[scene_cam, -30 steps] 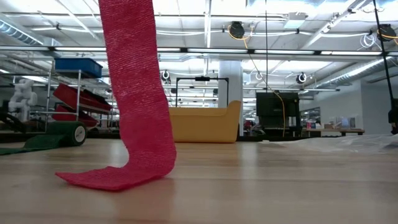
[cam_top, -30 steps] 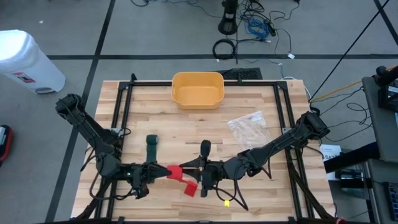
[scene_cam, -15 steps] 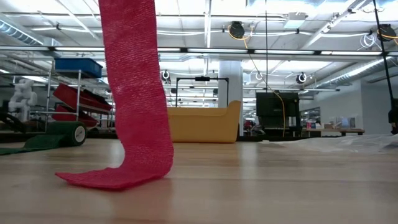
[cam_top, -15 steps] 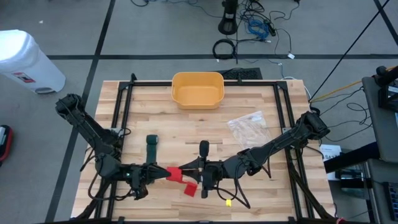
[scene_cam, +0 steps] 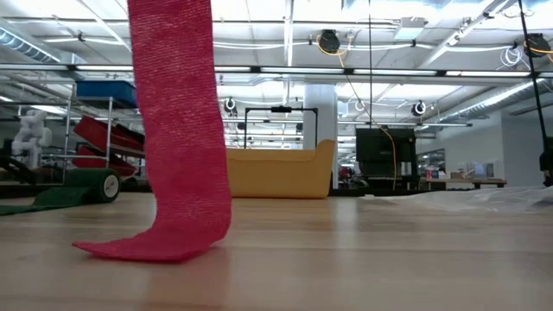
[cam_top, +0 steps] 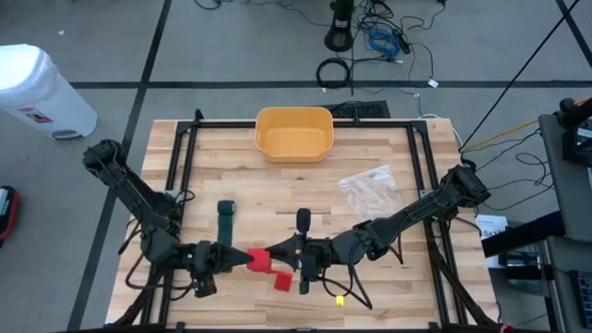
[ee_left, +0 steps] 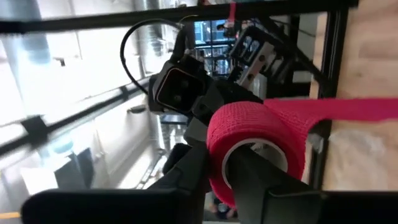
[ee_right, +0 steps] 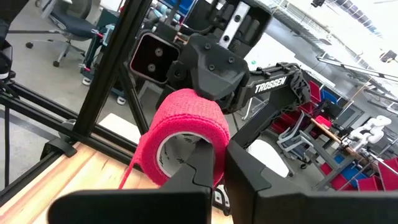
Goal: Roll bandage
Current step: Roll the red bandage
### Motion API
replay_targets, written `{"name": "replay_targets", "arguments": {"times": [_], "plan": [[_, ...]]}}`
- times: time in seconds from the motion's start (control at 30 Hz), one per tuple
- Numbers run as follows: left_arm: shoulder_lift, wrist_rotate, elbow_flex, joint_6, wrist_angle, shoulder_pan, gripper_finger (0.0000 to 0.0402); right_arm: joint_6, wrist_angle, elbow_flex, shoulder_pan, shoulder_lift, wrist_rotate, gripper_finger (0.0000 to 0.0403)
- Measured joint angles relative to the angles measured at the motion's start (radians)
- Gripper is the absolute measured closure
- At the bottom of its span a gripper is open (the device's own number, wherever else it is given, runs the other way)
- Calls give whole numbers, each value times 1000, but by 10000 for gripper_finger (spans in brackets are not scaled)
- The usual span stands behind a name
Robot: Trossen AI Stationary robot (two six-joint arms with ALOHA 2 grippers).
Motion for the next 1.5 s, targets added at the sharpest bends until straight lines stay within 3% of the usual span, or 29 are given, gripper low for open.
{"name": "replay_targets", "arguments": {"times": [0.13, 0.33, 0.47, 0.67, 0.87, 1.1, 1.5], "plan": [[0, -12, 0, -74, 27, -11, 287, 2, -4, 0, 0, 0, 2, 388], [0, -153, 0, -111, 51, -45, 233, 2, -14, 0, 0, 0, 11, 388], [0, -165, 0, -224, 28, -100, 227, -1, -24, 0, 3, 0, 39, 387], [9, -179, 0, -269, -58, -195, 227, 3, -38, 0, 0, -3, 63, 387], [85, -156, 0, -363, -190, -212, 226, 47, -36, 0, 2, -3, 57, 387], [237, -175, 0, -348, -173, -169, 226, 129, -41, 0, 1, -3, 58, 387], [382, -251, 0, -72, 56, -86, 226, 174, -33, 0, -14, -4, 59, 387]]}}
